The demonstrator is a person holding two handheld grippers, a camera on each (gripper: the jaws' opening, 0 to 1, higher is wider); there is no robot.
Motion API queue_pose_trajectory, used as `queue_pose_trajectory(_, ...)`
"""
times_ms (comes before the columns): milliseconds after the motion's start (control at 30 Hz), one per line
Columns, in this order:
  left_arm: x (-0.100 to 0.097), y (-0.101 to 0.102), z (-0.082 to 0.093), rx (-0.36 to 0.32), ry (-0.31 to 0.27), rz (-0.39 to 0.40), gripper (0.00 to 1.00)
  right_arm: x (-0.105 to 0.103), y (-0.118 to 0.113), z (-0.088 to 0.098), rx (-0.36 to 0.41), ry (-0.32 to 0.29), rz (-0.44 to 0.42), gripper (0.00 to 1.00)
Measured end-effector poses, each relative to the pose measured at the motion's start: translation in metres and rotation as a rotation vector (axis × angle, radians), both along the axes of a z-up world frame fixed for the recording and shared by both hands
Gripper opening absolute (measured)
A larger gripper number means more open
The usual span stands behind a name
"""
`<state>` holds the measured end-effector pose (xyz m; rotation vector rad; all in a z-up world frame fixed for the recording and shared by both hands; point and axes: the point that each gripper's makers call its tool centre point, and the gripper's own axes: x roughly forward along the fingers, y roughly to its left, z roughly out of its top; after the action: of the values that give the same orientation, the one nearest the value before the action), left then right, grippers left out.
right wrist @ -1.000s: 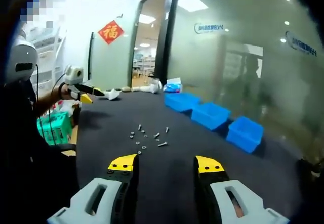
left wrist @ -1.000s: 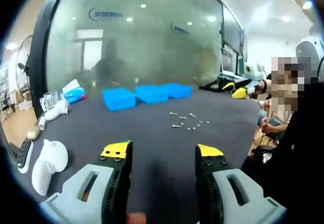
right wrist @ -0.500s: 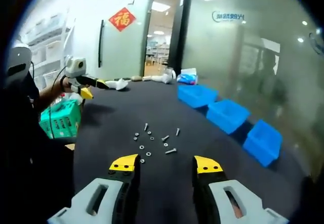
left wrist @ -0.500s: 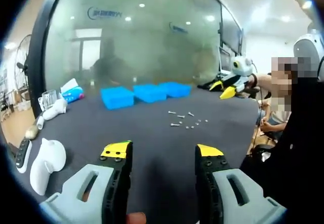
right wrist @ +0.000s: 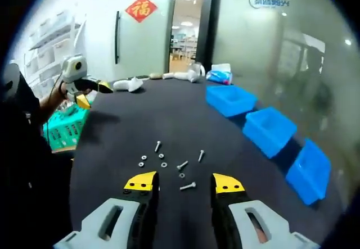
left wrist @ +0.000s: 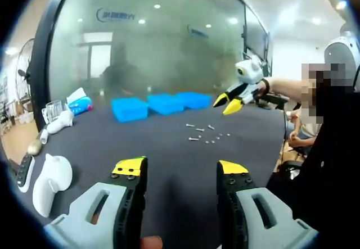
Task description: Sort the screws, nuts, and washers into the corresponding bins
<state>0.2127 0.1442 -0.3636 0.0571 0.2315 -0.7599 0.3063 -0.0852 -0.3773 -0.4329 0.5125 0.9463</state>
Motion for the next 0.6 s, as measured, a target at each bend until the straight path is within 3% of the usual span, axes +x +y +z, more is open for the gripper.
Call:
queue_pose_trajectory(300,0.000,0.001,-0.001,-0.012,0.002,0.003,0.48,0.021,0.022,-0.022,-0.076,0.076,0.025,0.30)
queue_pose_trajectory(600,-0.001,0.004,-0.003,-0.013,0.004,0.007,0.47,0.042,0.036,-0.037,-0.142,0.113,0.041,0.27)
